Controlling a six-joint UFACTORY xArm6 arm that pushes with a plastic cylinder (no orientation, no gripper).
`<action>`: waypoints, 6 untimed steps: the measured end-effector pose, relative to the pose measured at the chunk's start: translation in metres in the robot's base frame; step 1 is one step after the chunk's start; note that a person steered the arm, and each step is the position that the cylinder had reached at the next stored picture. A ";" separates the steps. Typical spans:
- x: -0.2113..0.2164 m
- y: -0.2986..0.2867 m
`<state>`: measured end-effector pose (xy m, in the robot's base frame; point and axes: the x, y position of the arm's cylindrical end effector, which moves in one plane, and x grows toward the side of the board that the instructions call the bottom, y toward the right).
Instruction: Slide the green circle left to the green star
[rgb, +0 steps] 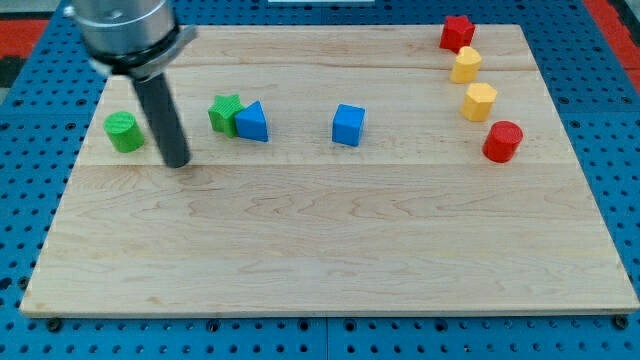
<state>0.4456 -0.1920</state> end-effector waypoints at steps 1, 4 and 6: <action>-0.021 -0.054; -0.099 -0.105; -0.083 -0.034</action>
